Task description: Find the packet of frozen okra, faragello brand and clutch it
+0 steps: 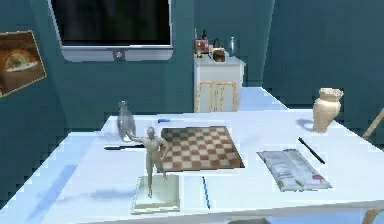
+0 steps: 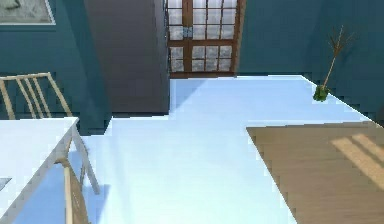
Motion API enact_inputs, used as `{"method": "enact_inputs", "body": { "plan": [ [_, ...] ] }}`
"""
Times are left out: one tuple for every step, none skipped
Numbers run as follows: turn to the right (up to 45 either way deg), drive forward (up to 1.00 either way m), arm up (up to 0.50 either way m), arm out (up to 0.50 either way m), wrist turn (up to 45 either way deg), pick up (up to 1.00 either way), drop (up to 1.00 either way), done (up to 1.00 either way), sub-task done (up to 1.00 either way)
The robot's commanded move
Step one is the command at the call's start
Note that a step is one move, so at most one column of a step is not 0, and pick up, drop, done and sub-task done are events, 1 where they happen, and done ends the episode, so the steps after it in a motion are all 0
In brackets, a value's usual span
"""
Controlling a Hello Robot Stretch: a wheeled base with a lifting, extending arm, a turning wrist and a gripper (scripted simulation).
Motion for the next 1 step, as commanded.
{"method": "enact_inputs", "body": {
  "plan": [
    [-45.0, 0.0, 0.0, 0.0, 0.0, 0.0, 0.0, 0.0, 0.0]
  ]
}}
